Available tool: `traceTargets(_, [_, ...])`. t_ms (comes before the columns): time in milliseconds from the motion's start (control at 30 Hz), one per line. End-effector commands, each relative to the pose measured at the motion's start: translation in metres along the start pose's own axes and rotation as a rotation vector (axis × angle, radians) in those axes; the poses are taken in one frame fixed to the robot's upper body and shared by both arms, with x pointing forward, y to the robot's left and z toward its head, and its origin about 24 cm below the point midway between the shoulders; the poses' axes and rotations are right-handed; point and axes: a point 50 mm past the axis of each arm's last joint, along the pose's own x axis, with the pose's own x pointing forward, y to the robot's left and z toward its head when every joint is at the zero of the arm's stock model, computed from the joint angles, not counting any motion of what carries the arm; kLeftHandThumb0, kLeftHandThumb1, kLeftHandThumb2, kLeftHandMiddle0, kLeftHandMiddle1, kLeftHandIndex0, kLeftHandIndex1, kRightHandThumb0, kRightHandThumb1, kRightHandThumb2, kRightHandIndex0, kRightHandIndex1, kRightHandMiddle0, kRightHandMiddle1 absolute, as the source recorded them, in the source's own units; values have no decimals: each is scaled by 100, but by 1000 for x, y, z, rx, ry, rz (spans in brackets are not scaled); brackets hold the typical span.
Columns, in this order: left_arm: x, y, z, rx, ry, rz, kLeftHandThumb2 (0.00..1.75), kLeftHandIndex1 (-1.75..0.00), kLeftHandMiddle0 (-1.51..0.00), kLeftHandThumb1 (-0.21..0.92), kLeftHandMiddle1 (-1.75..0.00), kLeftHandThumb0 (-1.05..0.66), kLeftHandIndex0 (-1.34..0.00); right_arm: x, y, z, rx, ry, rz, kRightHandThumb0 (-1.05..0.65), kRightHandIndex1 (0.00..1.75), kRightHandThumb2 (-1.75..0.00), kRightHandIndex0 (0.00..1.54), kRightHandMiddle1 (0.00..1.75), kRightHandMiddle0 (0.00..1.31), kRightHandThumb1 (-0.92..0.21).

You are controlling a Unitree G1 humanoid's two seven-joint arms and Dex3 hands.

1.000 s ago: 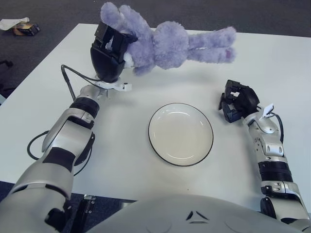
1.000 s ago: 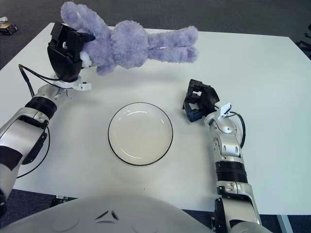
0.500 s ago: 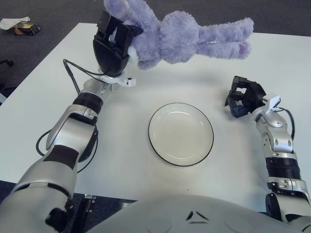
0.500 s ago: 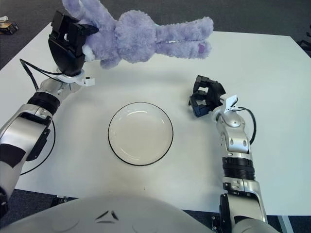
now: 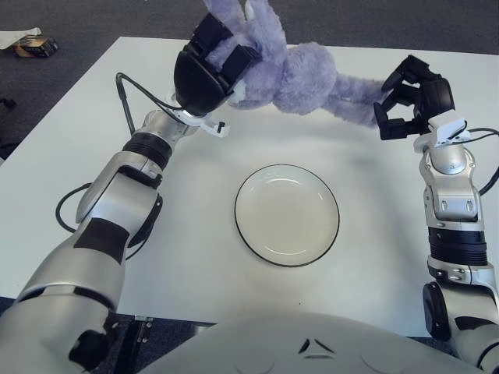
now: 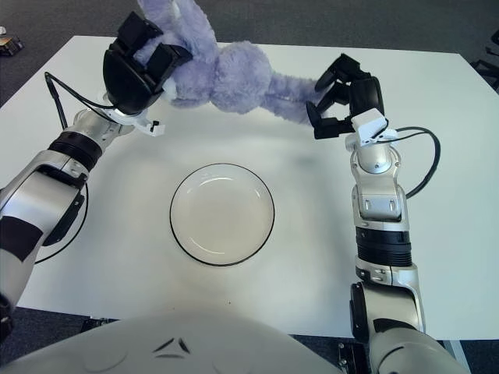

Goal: Put the doll into the plate.

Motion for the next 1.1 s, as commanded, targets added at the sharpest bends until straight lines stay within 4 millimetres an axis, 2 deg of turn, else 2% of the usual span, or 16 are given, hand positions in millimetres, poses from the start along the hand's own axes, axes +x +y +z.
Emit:
traceTargets(0, [9, -1, -6, 50, -64, -5, 153, -175, -82, 10, -163, 0, -54, 3, -3, 4, -63, -13, 16, 0, 151, -125, 74, 175, 37, -32])
traceTargets(200, [13, -3, -10, 91, -103, -32, 153, -175, -81, 11, -164, 0, -54, 7, -3, 8, -143, -41, 44, -1, 151, -124, 73, 175, 37, -32])
traceTargets(500, [15, -6, -11, 103, -155, -75, 160, -175, -79, 7, -173, 0, -57, 15, 3, 15, -193, -120, 61, -1, 148, -125, 72, 175, 44, -30])
traceTargets(633, [14, -8, -8, 98, -183, -95, 164, -175, -81, 3, -174, 0, -60, 19, 5, 20, -238, -140, 86, -1, 150, -117, 63, 175, 41, -38])
traceTargets(800, [12, -10, -6, 99, -204, -115, 170, -175, -85, -1, -175, 0, -64, 20, 6, 23, -325, -144, 112, 0, 154, -100, 53, 175, 29, -53])
traceTargets(833, [11, -11, -5, 101, -213, -124, 171, -175, -86, -2, -175, 0, -64, 22, 6, 25, -375, -145, 137, -12, 154, -100, 47, 173, 23, -48])
traceTargets(867, [11, -12, -5, 102, -219, -131, 172, -174, -87, -4, -175, 0, -66, 23, 6, 26, -411, -145, 154, -32, 152, -100, 37, 168, 15, -42])
traceTargets(900, [10, -12, -4, 102, -222, -135, 173, -173, -88, -5, -175, 0, -67, 23, 6, 26, -433, -144, 165, -45, 150, -99, 31, 164, 9, -39])
traceTargets(933, [10, -13, -4, 104, -225, -137, 173, -173, -88, -5, -175, 0, -67, 24, 6, 27, -454, -142, 183, -49, 150, -99, 29, 163, 8, -37])
traceTargets(1000, [10, -13, -4, 108, -231, -142, 174, -172, -89, -6, -175, 0, -68, 25, 8, 25, -492, -133, 239, -65, 144, -92, 23, 152, 4, -40])
traceTargets(1067, [11, -14, -4, 113, -238, -147, 174, -171, -89, -7, -175, 0, -69, 27, 13, 21, -515, -122, 294, -81, 135, -79, 18, 131, 2, -47])
